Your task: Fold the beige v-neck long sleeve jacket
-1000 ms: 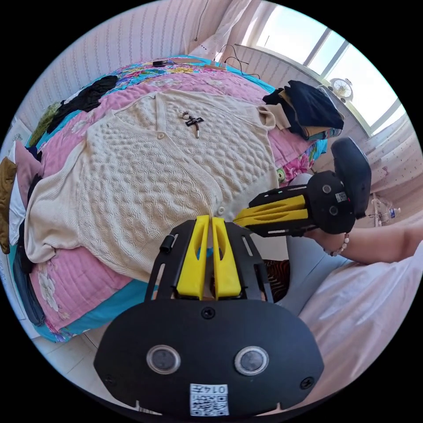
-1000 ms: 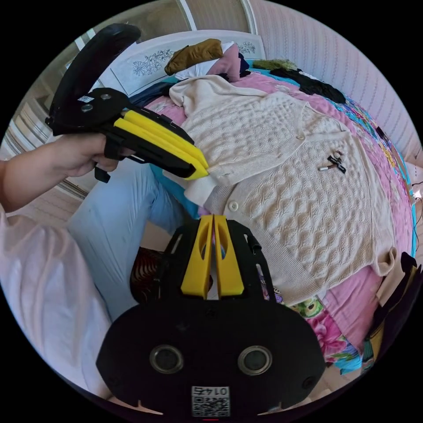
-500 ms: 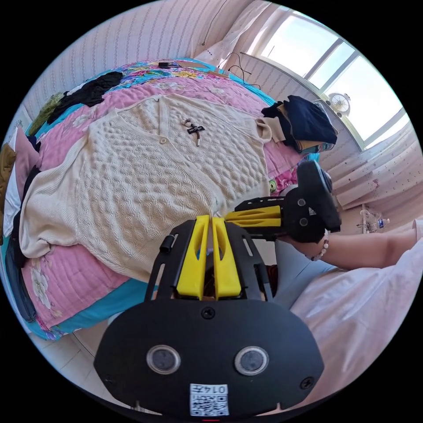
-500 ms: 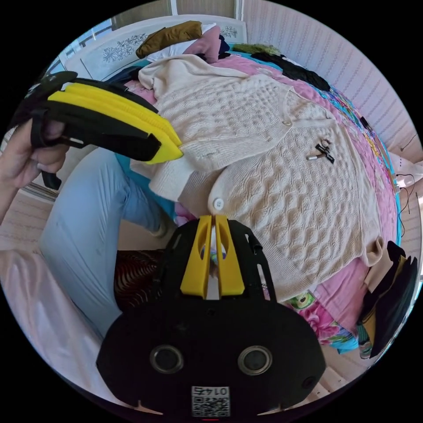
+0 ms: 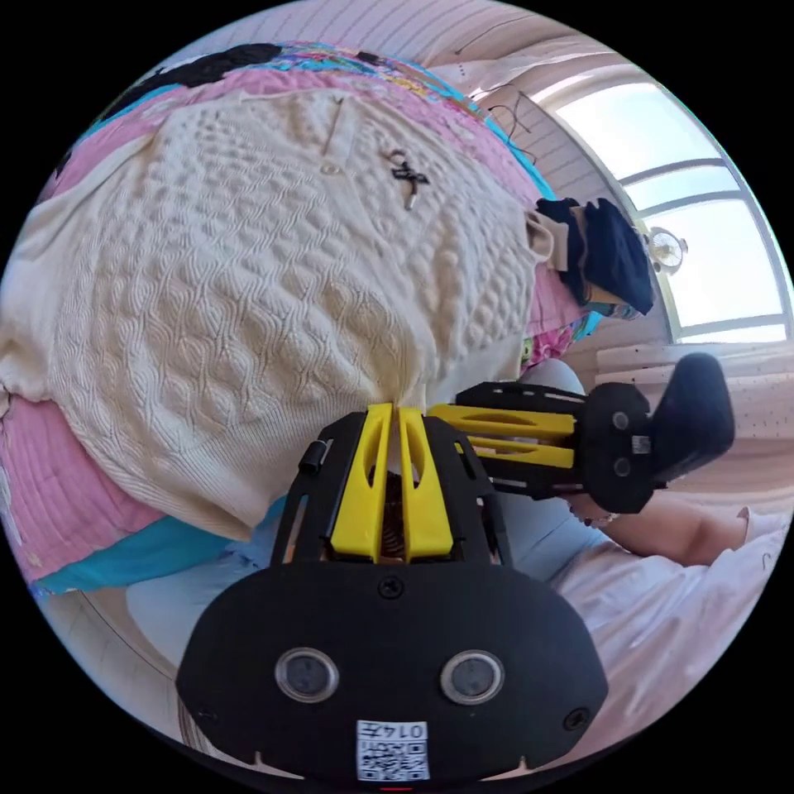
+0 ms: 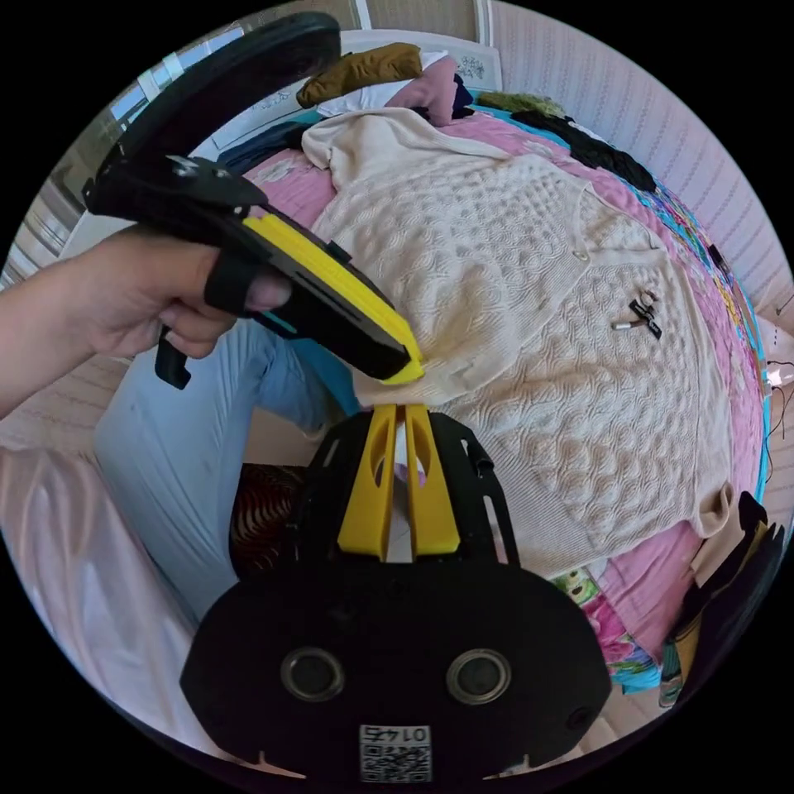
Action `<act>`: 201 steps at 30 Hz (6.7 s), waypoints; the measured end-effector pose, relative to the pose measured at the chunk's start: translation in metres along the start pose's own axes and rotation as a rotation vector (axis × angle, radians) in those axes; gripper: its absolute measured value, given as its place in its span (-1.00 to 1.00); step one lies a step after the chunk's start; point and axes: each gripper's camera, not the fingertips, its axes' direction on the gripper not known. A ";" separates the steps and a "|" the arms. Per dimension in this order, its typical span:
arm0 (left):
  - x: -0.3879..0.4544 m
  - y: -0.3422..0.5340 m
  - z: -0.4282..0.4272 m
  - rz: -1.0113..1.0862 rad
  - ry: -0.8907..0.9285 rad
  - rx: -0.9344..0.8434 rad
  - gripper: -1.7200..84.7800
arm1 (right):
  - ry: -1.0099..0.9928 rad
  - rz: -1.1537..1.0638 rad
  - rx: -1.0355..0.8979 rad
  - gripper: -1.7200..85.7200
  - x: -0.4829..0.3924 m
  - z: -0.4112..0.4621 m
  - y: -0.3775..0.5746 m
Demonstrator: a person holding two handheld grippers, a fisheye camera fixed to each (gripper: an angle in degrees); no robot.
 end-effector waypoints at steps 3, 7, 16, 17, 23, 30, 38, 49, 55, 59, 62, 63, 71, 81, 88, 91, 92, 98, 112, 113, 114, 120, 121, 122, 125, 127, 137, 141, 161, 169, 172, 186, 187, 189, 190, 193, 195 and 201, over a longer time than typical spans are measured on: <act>0.013 0.003 0.007 0.065 -0.034 -0.004 -0.98 | -0.141 -0.024 0.055 -0.94 0.011 -0.020 0.032; 0.038 0.011 0.003 0.159 -0.013 -0.013 -0.97 | -0.117 0.091 0.122 -0.94 0.041 -0.049 0.090; 0.080 0.012 -0.003 0.255 -0.102 -0.005 -0.98 | 0.195 0.829 0.557 -0.88 0.183 -0.151 0.291; 0.087 0.005 -0.001 0.256 -0.084 0.000 -0.98 | 0.187 0.872 0.589 -0.86 0.192 -0.155 0.303; 0.142 -0.050 0.006 0.354 -0.084 0.046 -0.94 | 0.311 1.087 0.681 -0.77 0.263 -0.165 0.362; 0.219 -0.134 0.042 0.601 -0.158 0.069 -0.85 | 0.302 1.074 0.579 -0.77 0.294 -0.154 0.377; 0.254 -0.166 0.096 0.600 -0.241 0.077 -0.82 | 0.216 1.087 0.698 -0.94 0.297 -0.167 0.404; 0.232 -0.162 0.091 0.562 -0.187 0.172 -0.81 | 0.211 0.810 0.848 -0.95 0.276 -0.260 0.372; 0.219 -0.156 0.137 0.587 -0.146 -0.020 -0.77 | 0.222 0.897 0.721 -0.95 0.294 -0.264 0.365; 0.195 -0.131 0.115 0.588 -0.074 0.027 -0.78 | 0.278 0.892 0.651 -0.94 0.297 -0.265 0.340; 0.158 -0.088 0.071 0.587 -0.006 0.107 -0.79 | 0.247 0.927 0.519 -0.93 0.308 -0.251 0.313; 0.148 -0.076 0.061 0.583 -0.005 0.126 -0.79 | 0.255 0.940 0.505 -0.91 0.306 -0.247 0.304; -0.079 0.136 -0.074 0.072 -0.193 0.402 -0.81 | 0.426 0.954 0.455 -0.81 0.236 -0.237 0.190; -0.295 0.320 -0.145 -0.491 -0.409 0.733 -0.81 | -0.313 0.171 0.343 -0.80 0.071 -0.100 -0.193; -0.385 0.338 -0.128 -0.588 -0.255 0.849 -0.76 | -0.250 -0.273 0.126 -0.78 -0.090 -0.018 -0.437; -0.414 0.344 -0.133 -0.584 -0.183 0.902 -0.75 | -0.159 -0.396 0.085 -0.77 -0.139 0.011 -0.523; -0.427 0.345 -0.137 -0.589 -0.184 0.892 -0.75 | -0.139 -0.413 0.073 -0.76 -0.147 0.017 -0.538; -0.482 0.348 -0.158 -0.524 -0.123 0.817 -0.94 | 0.102 -0.378 0.109 -0.70 -0.173 0.068 -0.660; -0.562 0.404 -0.298 -0.418 -0.503 0.772 -0.91 | -0.046 -0.440 0.036 -0.94 -0.183 0.103 -0.800; -0.583 0.402 -0.296 -0.484 -0.489 0.747 -0.88 | -0.025 -0.431 0.037 -0.94 -0.183 0.107 -0.805; -0.591 0.401 -0.295 -0.511 -0.475 0.733 -0.87 | 0.021 -0.402 0.033 -0.93 -0.182 0.116 -0.814; -0.594 0.430 -0.285 -0.519 -0.482 0.734 -0.82 | -0.052 -0.445 0.011 -0.86 -0.188 0.124 -0.826; -0.592 0.435 -0.280 -0.517 -0.450 0.731 -0.82 | -0.046 -0.490 0.017 -0.85 -0.194 0.123 -0.824; -0.591 0.440 -0.274 -0.521 -0.397 0.755 -0.81 | -0.040 -0.510 0.020 -0.85 -0.198 0.123 -0.824; -0.595 0.440 -0.261 -0.544 -0.338 0.814 -0.79 | -0.029 -0.588 0.035 -0.83 -0.217 0.127 -0.821; -0.605 0.431 -0.256 -0.592 -0.339 0.812 -0.77 | -0.020 -0.631 0.031 -0.81 -0.231 0.137 -0.819; -0.597 0.407 -0.258 -0.533 -0.290 0.860 -0.98 | -0.082 -0.480 -0.005 -0.87 -0.193 0.175 -0.800; -0.527 0.403 -0.288 -0.314 -0.291 1.001 -0.98 | -0.179 -0.397 0.146 -0.92 -0.142 0.128 -0.757; -0.198 0.129 -0.142 0.311 0.256 0.696 -0.85 | -0.224 0.362 0.354 -0.91 0.256 -0.014 -0.306; -0.223 0.118 -0.114 0.131 -0.103 0.492 -0.83 | -0.201 0.580 0.290 -0.85 0.317 0.000 -0.134; -0.213 0.102 -0.108 0.114 -0.187 0.453 -0.81 | -0.128 0.611 0.309 -0.78 0.325 -0.002 -0.109; -0.138 0.006 -0.059 0.136 -0.237 0.327 -0.97 | -0.126 0.769 0.354 -0.90 0.374 -0.016 0.037; -0.135 0.001 -0.062 0.119 -0.215 0.327 -0.96 | -0.149 0.780 0.344 -0.90 0.376 -0.011 0.050; -0.127 -0.008 -0.071 0.108 -0.197 0.302 -0.94 | -0.152 0.789 0.397 -0.89 0.374 -0.018 0.074; -0.116 -0.012 -0.079 0.123 -0.219 0.314 -0.91 | -0.120 0.791 0.462 -0.89 0.369 -0.031 0.096; -0.081 -0.028 -0.095 0.194 -0.265 0.325 -0.88 | 0.103 0.865 0.636 -0.88 0.357 -0.061 0.169; -0.055 -0.046 -0.096 0.243 -0.259 0.314 -0.86 | 0.233 0.917 0.711 -0.87 0.356 -0.072 0.213; 0.058 -0.122 -0.058 0.466 -0.106 0.255 -0.84 | 0.159 1.181 0.790 -0.81 0.384 -0.068 0.321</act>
